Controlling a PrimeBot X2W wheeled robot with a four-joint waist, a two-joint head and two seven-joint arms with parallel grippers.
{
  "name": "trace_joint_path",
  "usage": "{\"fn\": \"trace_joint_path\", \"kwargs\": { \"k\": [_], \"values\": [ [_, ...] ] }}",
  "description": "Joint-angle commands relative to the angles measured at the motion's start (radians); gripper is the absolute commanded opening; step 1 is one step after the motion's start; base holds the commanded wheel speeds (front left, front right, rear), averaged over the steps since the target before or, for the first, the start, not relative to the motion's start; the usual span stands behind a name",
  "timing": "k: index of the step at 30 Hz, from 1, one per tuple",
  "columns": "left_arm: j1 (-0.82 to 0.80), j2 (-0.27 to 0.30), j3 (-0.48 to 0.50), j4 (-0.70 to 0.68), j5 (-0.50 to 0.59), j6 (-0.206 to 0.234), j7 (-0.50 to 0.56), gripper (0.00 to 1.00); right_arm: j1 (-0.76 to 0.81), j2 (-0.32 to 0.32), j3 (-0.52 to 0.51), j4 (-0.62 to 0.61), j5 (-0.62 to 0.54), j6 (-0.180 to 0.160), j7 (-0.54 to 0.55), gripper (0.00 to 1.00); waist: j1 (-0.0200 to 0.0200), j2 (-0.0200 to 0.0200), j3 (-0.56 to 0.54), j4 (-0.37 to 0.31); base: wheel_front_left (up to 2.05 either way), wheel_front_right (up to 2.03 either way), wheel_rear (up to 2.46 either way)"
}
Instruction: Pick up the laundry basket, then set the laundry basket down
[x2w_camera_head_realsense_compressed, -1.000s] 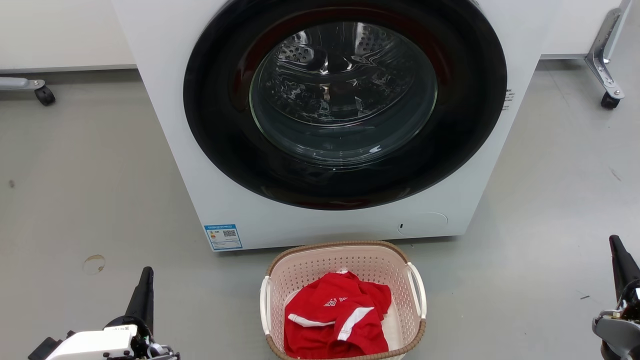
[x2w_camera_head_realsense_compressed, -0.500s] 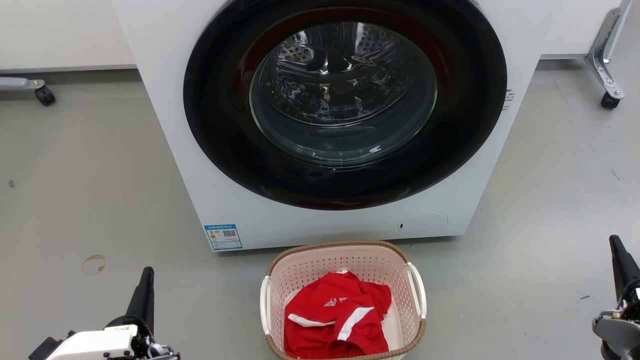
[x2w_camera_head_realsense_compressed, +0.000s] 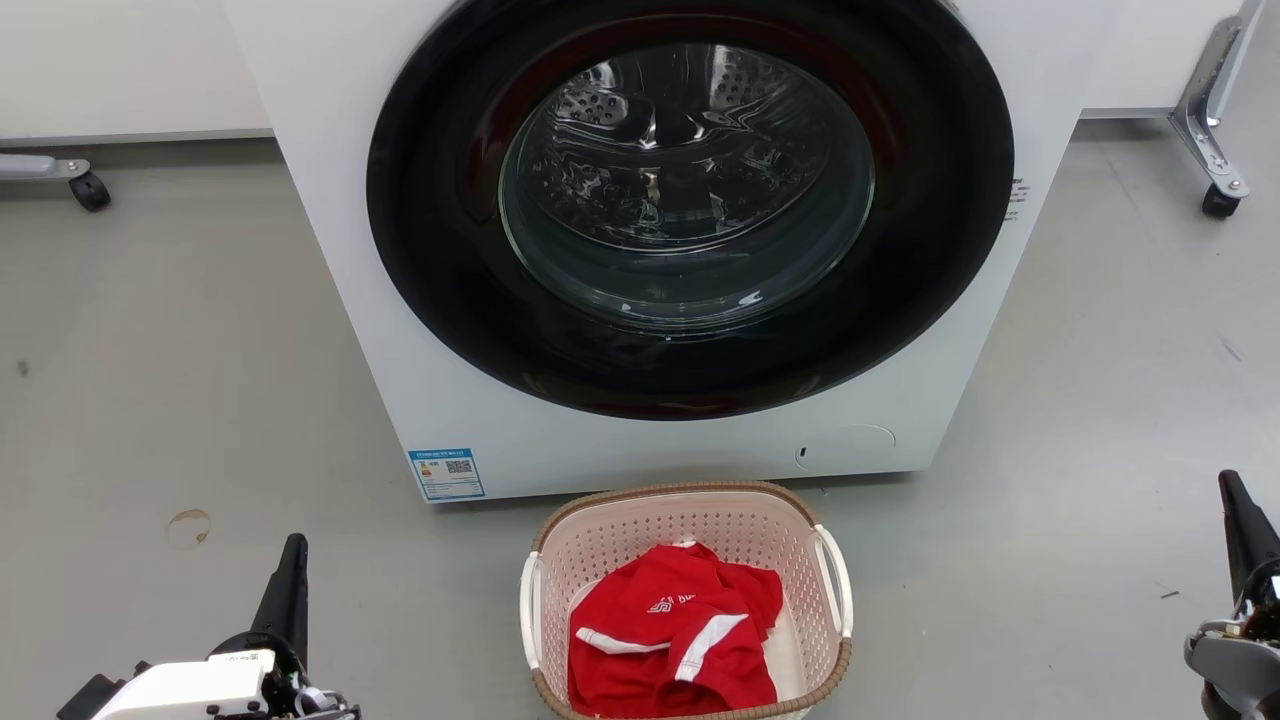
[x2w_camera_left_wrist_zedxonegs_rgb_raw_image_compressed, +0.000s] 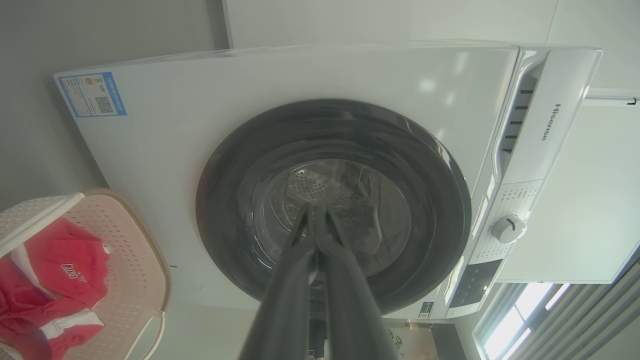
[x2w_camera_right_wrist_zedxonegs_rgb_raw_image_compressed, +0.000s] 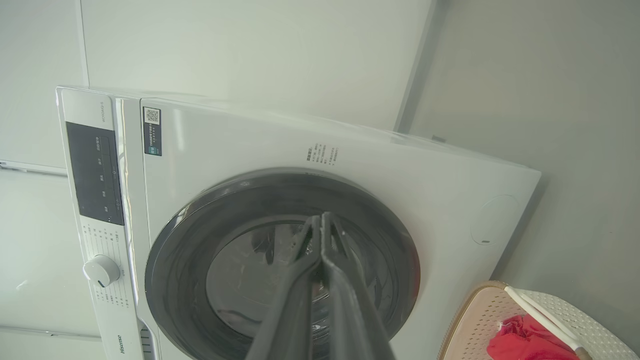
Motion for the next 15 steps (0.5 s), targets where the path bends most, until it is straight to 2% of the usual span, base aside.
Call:
{"fn": "trace_joint_path", "kwargs": {
  "k": [1,15],
  "values": [
    [-0.055,0.007,0.034,-0.023,0.012,-0.011,0.005,0.00,-0.049,-0.025,0.015,-0.032,0.000,0.005,0.008,0.00,0.0000,-0.0001,0.000,0.000,0.00,0.00,0.00],
    [-0.055,0.006,0.035,-0.023,0.013,-0.011,0.006,0.00,-0.049,-0.025,0.015,-0.032,0.000,0.005,0.009,0.00,0.0000,-0.0001,0.000,0.000,0.00,0.00,0.00]
  ]
}}
